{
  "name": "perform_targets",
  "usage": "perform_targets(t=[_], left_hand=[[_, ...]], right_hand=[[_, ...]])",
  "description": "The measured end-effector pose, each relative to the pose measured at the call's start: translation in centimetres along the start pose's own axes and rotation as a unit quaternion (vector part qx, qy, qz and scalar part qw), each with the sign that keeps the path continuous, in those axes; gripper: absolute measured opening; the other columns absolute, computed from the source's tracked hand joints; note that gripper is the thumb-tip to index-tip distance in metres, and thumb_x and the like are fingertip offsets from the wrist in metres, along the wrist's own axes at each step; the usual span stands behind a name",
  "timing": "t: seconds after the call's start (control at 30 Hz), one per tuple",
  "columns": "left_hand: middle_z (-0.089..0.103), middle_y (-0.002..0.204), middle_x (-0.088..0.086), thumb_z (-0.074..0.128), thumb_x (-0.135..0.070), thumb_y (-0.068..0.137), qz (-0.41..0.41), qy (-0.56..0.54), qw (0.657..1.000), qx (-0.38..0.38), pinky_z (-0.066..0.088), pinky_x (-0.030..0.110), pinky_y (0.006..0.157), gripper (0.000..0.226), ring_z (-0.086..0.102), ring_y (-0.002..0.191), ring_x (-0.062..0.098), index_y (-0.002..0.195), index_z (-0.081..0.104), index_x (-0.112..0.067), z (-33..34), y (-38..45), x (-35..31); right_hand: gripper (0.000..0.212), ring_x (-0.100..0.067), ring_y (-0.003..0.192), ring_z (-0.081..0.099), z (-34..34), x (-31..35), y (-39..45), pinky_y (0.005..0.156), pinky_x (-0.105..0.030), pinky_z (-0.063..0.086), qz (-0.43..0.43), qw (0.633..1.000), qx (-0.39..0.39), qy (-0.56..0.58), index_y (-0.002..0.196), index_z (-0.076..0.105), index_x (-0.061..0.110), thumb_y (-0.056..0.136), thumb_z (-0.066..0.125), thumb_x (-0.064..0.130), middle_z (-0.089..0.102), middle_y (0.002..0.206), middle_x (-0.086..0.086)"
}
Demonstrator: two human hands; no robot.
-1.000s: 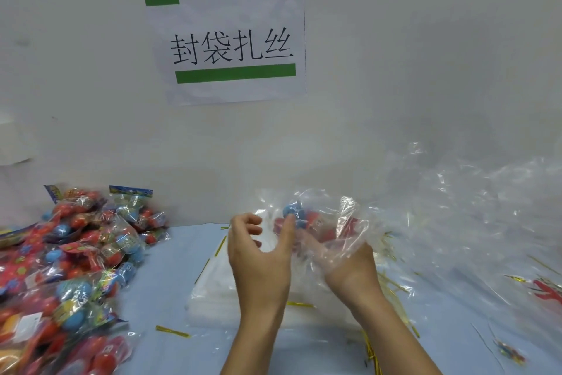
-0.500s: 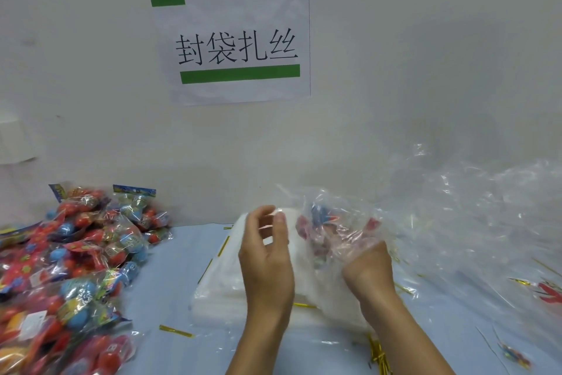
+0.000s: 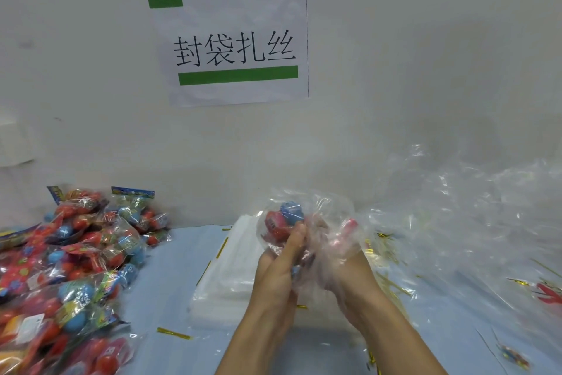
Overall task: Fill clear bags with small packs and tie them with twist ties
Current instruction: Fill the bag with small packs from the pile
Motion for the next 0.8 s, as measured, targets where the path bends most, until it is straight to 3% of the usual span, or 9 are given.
perform_targets(t=[0.13, 0.23, 0.37, 0.43, 0.53, 0.6, 0.67, 0.73, 0.8], left_hand=[[0.073, 0.112, 0.018, 0.075, -0.038, 0.065, -0.026, -0.003, 1.000, -0.016, 0.060, 0.036, 0.080, 0.059, 0.069, 0.106, 0.033, 0.115, 0.072, -0.005, -0.2, -0.1, 0.8], [0.073, 0.113, 0.016, 0.073, -0.039, 0.068, -0.029, -0.047, 0.998, -0.033, 0.059, 0.035, 0.072, 0.060, 0.070, 0.100, 0.029, 0.117, 0.072, -0.006, -0.6, -0.3, 0.5], [0.063, 0.129, 0.024, 0.062, -0.036, 0.090, -0.058, -0.146, 0.987, -0.018, 0.044, 0.050, 0.107, 0.049, 0.058, 0.123, 0.039, 0.129, 0.064, -0.005, -0.6, 0.0, 1.0], [0.068, 0.120, 0.019, 0.060, -0.036, 0.092, -0.055, -0.173, 0.983, -0.026, 0.054, 0.043, 0.089, 0.040, 0.063, 0.115, 0.037, 0.118, 0.070, -0.008, -1.0, 0.2, 0.8], [0.070, 0.104, 0.012, 0.059, -0.040, 0.090, -0.043, -0.218, 0.975, -0.024, 0.055, 0.039, 0.078, 0.027, 0.067, 0.096, 0.033, 0.099, 0.068, -0.016, -2.0, 0.8, -0.1], [0.068, 0.103, 0.008, 0.065, -0.040, 0.078, -0.021, -0.247, 0.968, -0.025, 0.052, 0.038, 0.082, 0.024, 0.066, 0.094, 0.028, 0.090, 0.069, -0.019, -3.1, 1.1, -1.1], [0.067, 0.099, 0.000, 0.069, -0.041, 0.066, 0.001, -0.271, 0.962, -0.040, 0.049, 0.035, 0.091, 0.028, 0.065, 0.092, 0.021, 0.085, 0.072, -0.022, -4.3, 1.1, -1.8], [0.070, 0.098, -0.002, 0.069, -0.044, 0.060, 0.005, -0.284, 0.957, -0.055, 0.044, 0.038, 0.104, 0.034, 0.066, 0.094, 0.021, 0.085, 0.077, -0.023, -5.0, 1.2, -1.9], [0.074, 0.096, -0.002, 0.067, -0.047, 0.062, 0.008, -0.281, 0.957, -0.063, 0.048, 0.039, 0.099, 0.033, 0.071, 0.087, 0.021, 0.079, 0.081, -0.023, -5.0, 1.0, -1.8]], right_hand=[[0.022, -0.009, 0.066, 0.072, -0.4, -0.1, -0.3, 0.053, -0.018, 0.049, 0.010, 0.998, -0.007, -0.055, 0.088, 0.077, 0.026, 0.091, 0.068, 0.045, 0.077, 0.077, 0.002], [0.027, -0.018, 0.074, 0.068, 1.2, 0.9, -0.7, 0.066, -0.031, 0.050, 0.005, 0.997, 0.063, -0.033, 0.099, 0.076, 0.012, 0.094, 0.070, 0.038, 0.074, 0.080, -0.007], [0.023, -0.015, 0.081, 0.071, 3.0, 2.4, -1.8, 0.078, -0.035, 0.056, 0.000, 0.984, 0.175, 0.030, 0.090, 0.080, 0.023, 0.089, 0.069, 0.043, 0.075, 0.082, 0.000], [0.022, -0.015, 0.080, 0.070, 3.6, 2.9, -2.2, 0.081, -0.034, 0.056, 0.003, 0.978, 0.204, 0.046, 0.085, 0.081, 0.023, 0.087, 0.072, 0.044, 0.074, 0.083, -0.001], [0.023, -0.010, 0.068, 0.068, 3.3, 2.4, -1.8, 0.071, -0.023, 0.057, 0.043, 0.977, 0.196, 0.074, 0.079, 0.073, 0.009, 0.093, 0.073, 0.027, 0.070, 0.081, -0.007], [0.009, -0.012, 0.080, 0.074, 2.5, 2.1, -1.6, 0.077, -0.024, 0.060, 0.062, 0.979, 0.190, 0.036, 0.098, 0.071, 0.003, 0.097, 0.064, 0.010, 0.076, 0.092, -0.008], [0.019, -0.023, 0.093, 0.076, 1.0, 2.3, -1.3, 0.082, -0.028, 0.061, 0.064, 0.983, 0.169, 0.015, 0.115, 0.065, -0.002, 0.096, 0.062, 0.000, 0.077, 0.103, -0.015], [0.019, -0.022, 0.087, 0.077, -1.1, 3.5, -0.7, 0.071, -0.024, 0.060, 0.032, 0.993, 0.115, -0.022, 0.113, 0.068, -0.002, 0.095, 0.062, 0.001, 0.078, 0.097, -0.013], [0.017, -0.013, 0.077, 0.074, -4.0, 5.0, -0.2, 0.065, -0.022, 0.054, -0.010, 0.996, 0.023, -0.081, 0.110, 0.072, 0.009, 0.094, 0.067, 0.013, 0.078, 0.093, -0.005]])
Point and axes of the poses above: each hand's wrist, its own y-axis towards the middle knuckle, its own z-axis out of the palm, x = y × z, the point moved 10 cm from there along y, towards the middle knuckle
